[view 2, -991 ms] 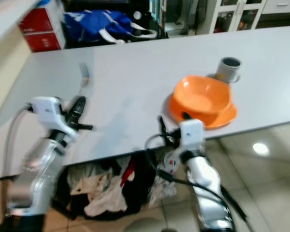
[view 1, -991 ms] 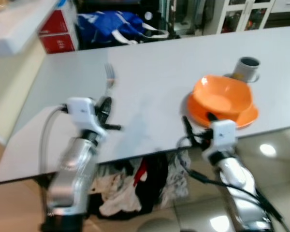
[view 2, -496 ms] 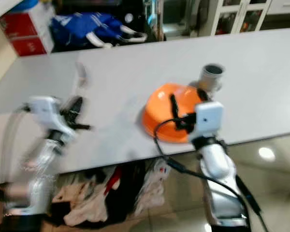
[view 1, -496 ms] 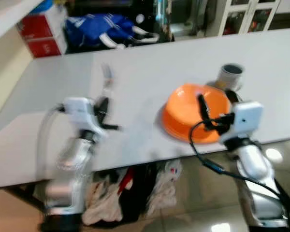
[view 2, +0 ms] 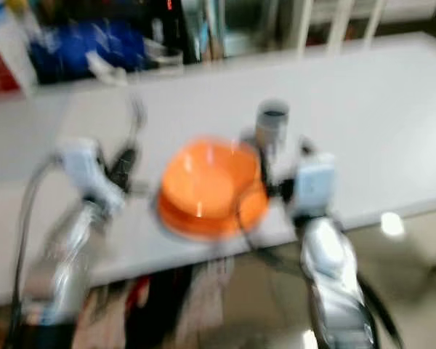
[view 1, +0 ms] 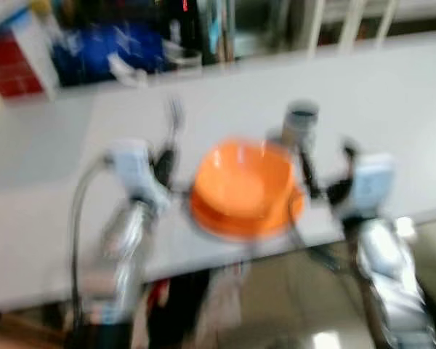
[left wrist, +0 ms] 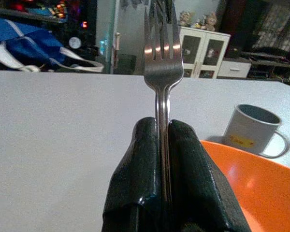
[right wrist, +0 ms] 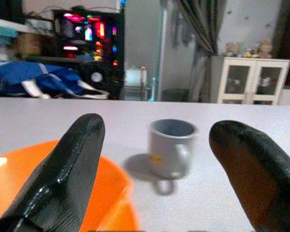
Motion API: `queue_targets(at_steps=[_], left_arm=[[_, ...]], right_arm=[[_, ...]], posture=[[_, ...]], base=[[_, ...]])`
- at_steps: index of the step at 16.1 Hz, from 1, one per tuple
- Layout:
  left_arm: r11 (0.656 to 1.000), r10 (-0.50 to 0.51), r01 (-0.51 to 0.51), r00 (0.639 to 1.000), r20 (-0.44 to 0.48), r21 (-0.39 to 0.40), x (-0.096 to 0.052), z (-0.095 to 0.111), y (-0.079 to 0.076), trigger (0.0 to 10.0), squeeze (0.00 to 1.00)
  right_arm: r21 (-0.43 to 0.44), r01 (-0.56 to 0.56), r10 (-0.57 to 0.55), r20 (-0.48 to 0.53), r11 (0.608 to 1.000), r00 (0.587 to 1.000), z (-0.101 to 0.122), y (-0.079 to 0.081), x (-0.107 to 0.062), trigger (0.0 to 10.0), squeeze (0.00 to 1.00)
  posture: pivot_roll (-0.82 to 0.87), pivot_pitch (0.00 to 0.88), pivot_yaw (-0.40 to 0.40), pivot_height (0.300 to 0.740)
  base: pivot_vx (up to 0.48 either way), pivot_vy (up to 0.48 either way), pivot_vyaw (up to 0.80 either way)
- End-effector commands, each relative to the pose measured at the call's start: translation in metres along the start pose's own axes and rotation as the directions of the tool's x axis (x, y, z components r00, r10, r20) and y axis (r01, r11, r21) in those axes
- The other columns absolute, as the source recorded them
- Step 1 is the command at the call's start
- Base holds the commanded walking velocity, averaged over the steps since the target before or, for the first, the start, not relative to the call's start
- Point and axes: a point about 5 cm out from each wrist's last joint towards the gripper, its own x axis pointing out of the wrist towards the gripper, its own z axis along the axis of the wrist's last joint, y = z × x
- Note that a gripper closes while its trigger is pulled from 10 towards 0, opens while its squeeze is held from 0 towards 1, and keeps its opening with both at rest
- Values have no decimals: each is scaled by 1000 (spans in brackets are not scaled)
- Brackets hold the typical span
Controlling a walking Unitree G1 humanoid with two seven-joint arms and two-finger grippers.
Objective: Setting the table
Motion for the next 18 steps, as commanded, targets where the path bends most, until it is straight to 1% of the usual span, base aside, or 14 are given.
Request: queue_targets(at_steps=[1, 4, 5, 9, 10, 11, 12, 13, 14, 16, 17, 18], left_arm=[[997, 62, -62, 998, 7, 37, -2, 6, 15, 0, 0], [989, 129, -128, 991, -16, 77, 7, 6, 26, 0, 0], [983, 160, -155, 986, -42, 98, 14, 4, 30, 0, 0], [983, 160, -155, 986, -42, 98, 14, 4, 30, 0, 0], [988, 144, -135, 983, -111, 79, 36, -10, 25, 0, 0], [992, 116, -106, 977, -179, 66, 57, -22, 16, 0, 0], [992, 120, -109, 973, -199, 66, 64, -25, 15, 0, 0], [986, 153, -135, 965, -211, 99, 69, -27, 16, 0, 0], [980, 183, -162, 958, -221, 113, 72, -29, 17, 0, 0], [974, 217, -193, 946, -240, 118, 80, -34, 11, 0, 0], [963, 257, -226, 931, -260, 144, 85, -40, 9, 0, 0], [955, 284, -248, 923, -259, 162, 85, -41, 9, 0, 0]], right_arm=[[18, -33, 33, 10, 999, 999, 2, 10, 1, 10000, 0], [21, -45, 45, 5, 999, 999, 2, 13, 1, 10000, 0], [22, -49, 49, 2, 999, 999, 1, 13, 1, 10000, 0], [22, -49, 49, 2, 999, 999, 1, 13, 1, 10000, 0], [25, -60, 60, -2, 998, 998, 1, 16, 0, 10000, 0], [26, -70, 70, -5, 997, 998, 2, 18, -3, 10000, 0], [26, -68, 69, -9, 997, 998, 2, 18, -5, 10000, 0], [21, -59, 59, -18, 998, 998, 2, 16, -9, 10000, 0], [17, -55, 56, -30, 998, 998, 0, 14, -13, 10000, 0], [12, -56, 57, -46, 998, 997, 1, 13, -20, 10000, 0], [5, -60, 60, -60, 998, 996, 0, 12, -23, 10000, 0], [1, -64, 64, -69, 998, 996, 0, 11, -25, 10000, 0]], posture=[[-154, 0, 93, 740], [-150, 0, 91, 740], [-150, 0, 88, 740], [-150, 0, 88, 740], [-181, 0, 92, 740], [-195, 0, 96, 740], [-203, 0, 97, 740], [-211, 0, 99, 740], [-224, 0, 96, 740], [-245, 10, 92, 740], [-259, 22, 91, 740], [-260, 25, 89, 740]], base=[[0, 0, 0], [0, 0, 0], [0, 0, 0], [0, 0, 0], [0, 0, 0], [0, 0, 0], [0, 0, 0], [0, 0, 0], [0, 0, 0], [0, 0, 0], [0, 0, 0], [0, 0, 0]])
